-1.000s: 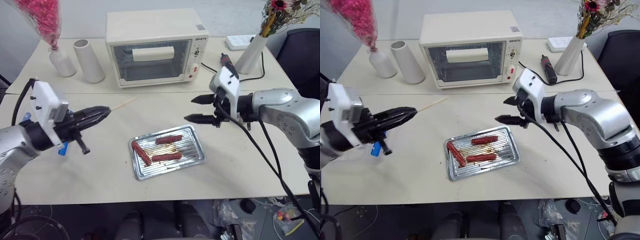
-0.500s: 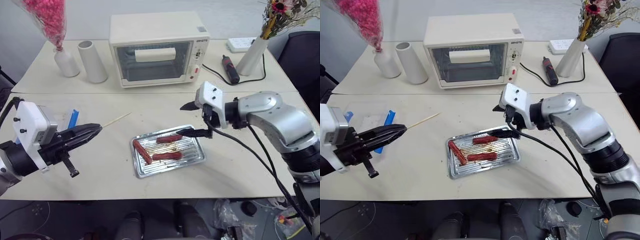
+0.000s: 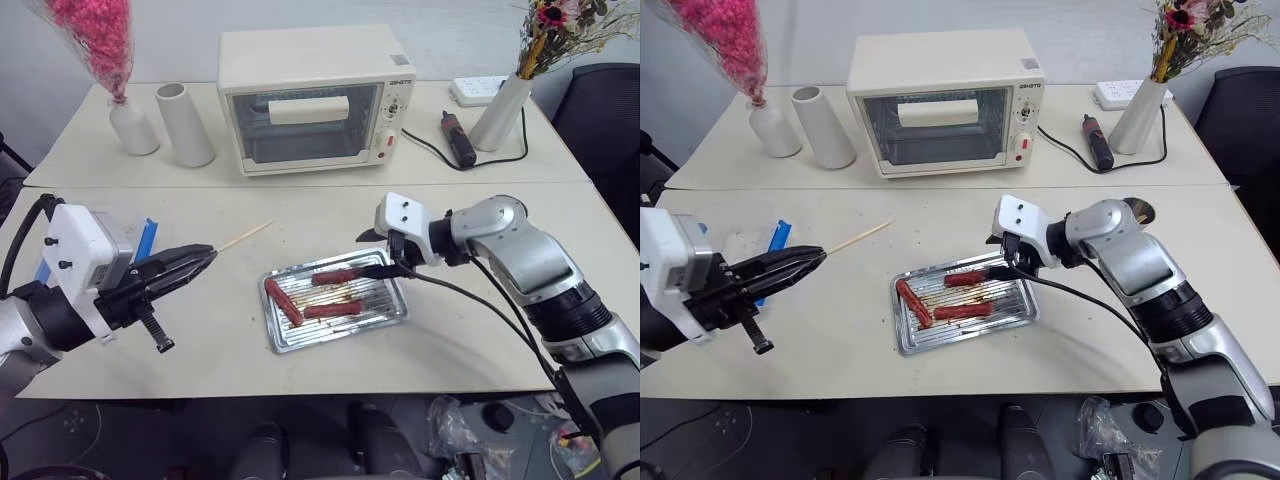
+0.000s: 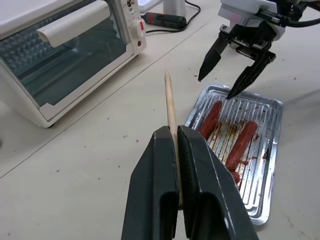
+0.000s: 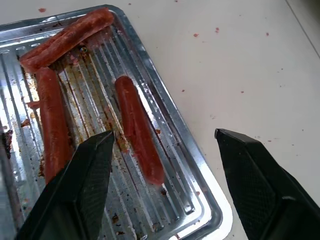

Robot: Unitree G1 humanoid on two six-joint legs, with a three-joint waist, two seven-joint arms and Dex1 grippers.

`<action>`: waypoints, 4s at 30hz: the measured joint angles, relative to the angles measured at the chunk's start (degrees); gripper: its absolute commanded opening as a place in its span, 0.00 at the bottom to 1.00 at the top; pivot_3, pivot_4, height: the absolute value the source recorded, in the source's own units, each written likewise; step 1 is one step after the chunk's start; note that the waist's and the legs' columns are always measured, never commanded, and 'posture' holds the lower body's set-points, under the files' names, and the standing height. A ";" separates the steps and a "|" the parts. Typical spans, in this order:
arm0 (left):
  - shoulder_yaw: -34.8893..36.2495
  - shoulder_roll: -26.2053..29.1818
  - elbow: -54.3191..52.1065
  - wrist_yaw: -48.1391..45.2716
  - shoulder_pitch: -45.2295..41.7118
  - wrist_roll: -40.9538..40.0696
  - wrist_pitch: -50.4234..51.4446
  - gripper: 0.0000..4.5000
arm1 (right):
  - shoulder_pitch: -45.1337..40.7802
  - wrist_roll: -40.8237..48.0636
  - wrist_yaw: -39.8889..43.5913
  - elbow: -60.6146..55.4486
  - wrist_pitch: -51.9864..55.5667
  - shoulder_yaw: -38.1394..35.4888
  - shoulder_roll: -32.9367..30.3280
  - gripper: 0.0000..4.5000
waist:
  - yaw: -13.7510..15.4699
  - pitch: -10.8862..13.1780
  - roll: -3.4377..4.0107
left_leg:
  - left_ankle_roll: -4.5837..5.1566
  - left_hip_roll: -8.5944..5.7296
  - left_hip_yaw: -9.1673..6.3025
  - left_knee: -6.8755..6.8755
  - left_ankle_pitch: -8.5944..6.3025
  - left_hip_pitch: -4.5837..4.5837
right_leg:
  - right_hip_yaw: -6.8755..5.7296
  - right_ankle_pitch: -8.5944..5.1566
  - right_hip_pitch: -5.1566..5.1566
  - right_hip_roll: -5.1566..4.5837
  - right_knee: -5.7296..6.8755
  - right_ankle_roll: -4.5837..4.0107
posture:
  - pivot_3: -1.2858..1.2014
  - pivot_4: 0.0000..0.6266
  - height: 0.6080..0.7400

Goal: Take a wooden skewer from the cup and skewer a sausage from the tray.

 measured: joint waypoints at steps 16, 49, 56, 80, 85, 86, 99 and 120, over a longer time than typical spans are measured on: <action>-2.21 0.86 0.42 0.15 -1.33 -0.12 -0.99 0.00 | 10.84 1.32 -3.51 -20.39 11.18 -0.95 -2.58 0.84 | 0.03 -0.03 -0.05 | 0.00 -0.05 -0.05 0.18 0.00 0.04 | 0.00 -0.01 0.06 0.02 0.17 -0.04 | 0.52 0.24 1.00; -4.45 2.16 2.33 -0.01 -2.94 0.83 -2.40 0.00 | 11.78 -7.65 -6.76 -10.29 4.49 5.67 7.86 0.30 | 0.00 -0.13 -0.21 | 0.00 -0.04 -0.07 0.19 0.00 0.06 | -0.02 0.00 0.07 0.04 0.23 -0.04 | 0.52 0.24 1.00; -5.55 2.30 2.48 -0.15 -3.82 1.48 -2.92 0.00 | 11.58 -7.81 -6.51 -10.04 4.97 5.64 8.14 0.16 | 0.00 -0.17 -0.27 | -0.01 -0.04 -0.07 0.19 0.00 0.10 | -0.02 -0.01 0.08 0.04 0.27 -0.05 | 0.52 0.24 1.00; -7.41 5.77 5.15 -8.94 -3.31 -1.84 -2.61 0.00 | 5.74 1.99 8.20 -11.74 5.51 -3.55 -0.43 0.16 | 0.03 -0.17 -0.28 | 0.01 -0.04 -0.08 0.20 0.00 0.08 | -0.05 -0.02 0.08 0.06 0.26 -0.07 | 0.52 0.24 1.00; -7.32 10.24 7.21 -15.36 -4.98 -8.04 -0.27 0.00 | 3.07 6.88 20.13 -9.33 0.23 -6.77 -5.03 0.16 | 0.01 -0.16 -0.28 | 0.01 -0.04 -0.05 0.21 0.00 0.12 | -0.10 -0.02 0.17 0.06 0.22 -0.07 | 0.52 0.24 1.00; -7.64 11.01 7.37 -16.12 -5.86 -8.79 -0.02 0.00 | 2.82 7.21 21.53 -8.20 -0.78 -6.81 -5.07 0.16 | -0.01 -0.16 -0.29 | 0.01 -0.03 -0.05 0.21 0.00 0.13 | -0.09 -0.02 0.19 0.06 0.23 -0.07 | 0.52 0.24 1.00; -9.93 14.28 9.01 -21.94 -8.12 -8.06 0.03 0.00 | 0.54 7.12 23.18 -3.30 -3.66 -7.15 -5.06 0.16 | -0.03 -0.15 -0.27 | 0.00 -0.03 -0.02 0.21 0.00 0.15 | -0.07 -0.03 0.16 0.08 0.26 -0.09 | 0.52 0.24 1.00; -17.93 12.97 11.31 -22.89 -13.28 -1.13 -4.42 0.00 | 0.48 11.39 21.56 -9.80 1.67 -7.88 -4.92 0.16 | 0.04 -0.15 -0.27 | 0.00 -0.04 -0.02 0.21 0.00 0.15 | -0.07 -0.03 0.16 0.06 0.28 -0.09 | 0.52 0.24 1.00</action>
